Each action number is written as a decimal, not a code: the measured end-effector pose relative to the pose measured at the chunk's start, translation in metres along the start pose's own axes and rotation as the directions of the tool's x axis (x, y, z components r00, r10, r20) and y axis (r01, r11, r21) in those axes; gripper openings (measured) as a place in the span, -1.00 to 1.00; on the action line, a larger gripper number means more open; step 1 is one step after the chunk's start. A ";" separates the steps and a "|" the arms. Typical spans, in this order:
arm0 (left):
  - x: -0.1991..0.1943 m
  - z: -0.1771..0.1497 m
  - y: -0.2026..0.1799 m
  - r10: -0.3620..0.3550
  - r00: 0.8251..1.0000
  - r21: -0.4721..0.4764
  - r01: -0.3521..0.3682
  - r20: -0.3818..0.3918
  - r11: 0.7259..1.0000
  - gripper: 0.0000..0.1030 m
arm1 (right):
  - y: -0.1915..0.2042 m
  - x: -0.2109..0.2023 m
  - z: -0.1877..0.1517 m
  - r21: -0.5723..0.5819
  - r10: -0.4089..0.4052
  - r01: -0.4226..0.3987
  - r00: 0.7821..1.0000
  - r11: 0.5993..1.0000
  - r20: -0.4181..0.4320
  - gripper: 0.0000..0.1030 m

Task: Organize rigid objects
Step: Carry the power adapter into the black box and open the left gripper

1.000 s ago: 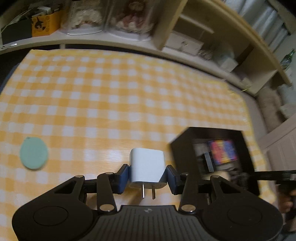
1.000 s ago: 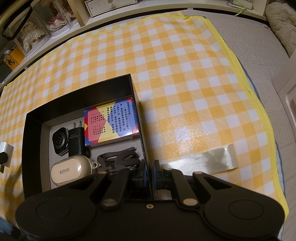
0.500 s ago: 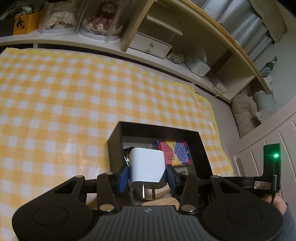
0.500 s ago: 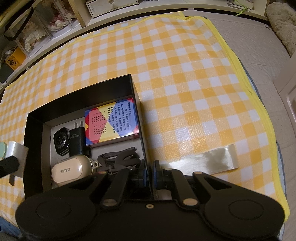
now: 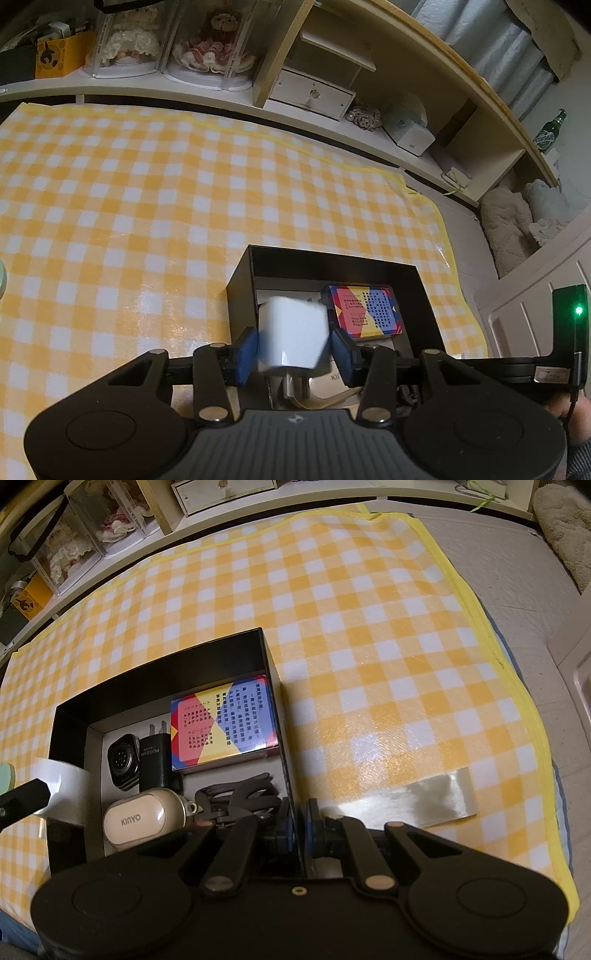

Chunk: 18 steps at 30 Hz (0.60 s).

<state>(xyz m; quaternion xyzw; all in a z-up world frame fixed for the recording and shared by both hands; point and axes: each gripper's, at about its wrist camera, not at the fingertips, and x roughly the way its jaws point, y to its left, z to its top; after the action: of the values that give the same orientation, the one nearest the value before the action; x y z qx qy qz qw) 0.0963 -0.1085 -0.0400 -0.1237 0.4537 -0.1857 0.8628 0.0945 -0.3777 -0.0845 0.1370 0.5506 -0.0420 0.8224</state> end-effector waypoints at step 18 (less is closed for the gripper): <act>-0.003 -0.006 -0.001 0.035 0.999 0.032 -0.034 -0.018 0.999 0.01 | 0.000 -0.001 0.001 0.000 0.000 0.000 1.000 1.000 -0.003 -0.86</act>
<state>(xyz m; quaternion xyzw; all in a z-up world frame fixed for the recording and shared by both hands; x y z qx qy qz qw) 0.0901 -0.1081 -0.0410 -0.1004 0.4610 -0.1790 0.8634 0.0949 -0.3782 -0.0832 0.1368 0.5517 -0.0419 0.8217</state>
